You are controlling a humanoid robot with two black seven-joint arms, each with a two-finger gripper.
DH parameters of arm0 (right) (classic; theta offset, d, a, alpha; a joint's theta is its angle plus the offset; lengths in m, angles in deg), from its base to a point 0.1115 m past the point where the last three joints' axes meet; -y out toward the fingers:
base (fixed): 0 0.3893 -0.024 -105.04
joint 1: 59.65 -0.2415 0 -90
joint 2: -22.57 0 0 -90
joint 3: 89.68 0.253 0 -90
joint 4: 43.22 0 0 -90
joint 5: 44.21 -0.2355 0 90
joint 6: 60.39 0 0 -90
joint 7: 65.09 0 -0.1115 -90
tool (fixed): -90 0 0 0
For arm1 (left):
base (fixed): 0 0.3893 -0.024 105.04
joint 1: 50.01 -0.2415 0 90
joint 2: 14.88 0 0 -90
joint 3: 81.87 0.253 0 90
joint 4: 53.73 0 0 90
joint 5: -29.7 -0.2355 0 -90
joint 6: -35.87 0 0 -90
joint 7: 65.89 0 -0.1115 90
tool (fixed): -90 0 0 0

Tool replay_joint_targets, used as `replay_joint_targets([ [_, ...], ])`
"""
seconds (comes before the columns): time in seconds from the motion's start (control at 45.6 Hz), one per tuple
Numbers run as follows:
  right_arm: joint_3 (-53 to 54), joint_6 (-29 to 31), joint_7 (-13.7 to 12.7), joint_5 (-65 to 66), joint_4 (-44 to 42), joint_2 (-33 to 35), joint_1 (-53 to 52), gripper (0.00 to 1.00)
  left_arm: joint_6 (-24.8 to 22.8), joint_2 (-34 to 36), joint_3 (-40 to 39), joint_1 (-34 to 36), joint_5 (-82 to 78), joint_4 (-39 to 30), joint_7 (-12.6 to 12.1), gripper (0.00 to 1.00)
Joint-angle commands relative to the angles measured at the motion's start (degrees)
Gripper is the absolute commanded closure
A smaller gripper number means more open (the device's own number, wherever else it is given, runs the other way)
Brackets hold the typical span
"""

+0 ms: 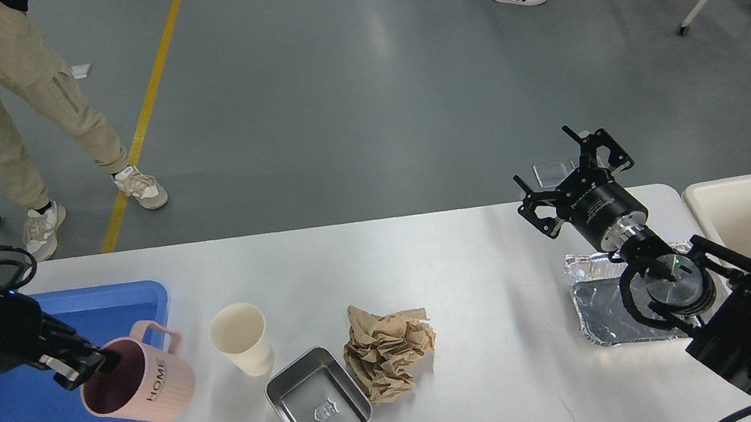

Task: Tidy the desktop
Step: 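Lift the pink mug with the left gripper and lower it into the blue tub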

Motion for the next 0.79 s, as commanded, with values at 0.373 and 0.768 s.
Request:
replay_joint_targets([
  [0.373,0.0,0.0,0.0,0.0,0.2,0.0,0.0,0.0,8.2,17.8,1.7,-3.7,-0.9,-2.1,1.9,0.98],
  [0.768,0.1,0.1,0.0,0.0,0.3,0.0,-0.1,0.0,18.9,16.4,1.6,-11.7,-5.1,7.9,-0.1,0.98],
])
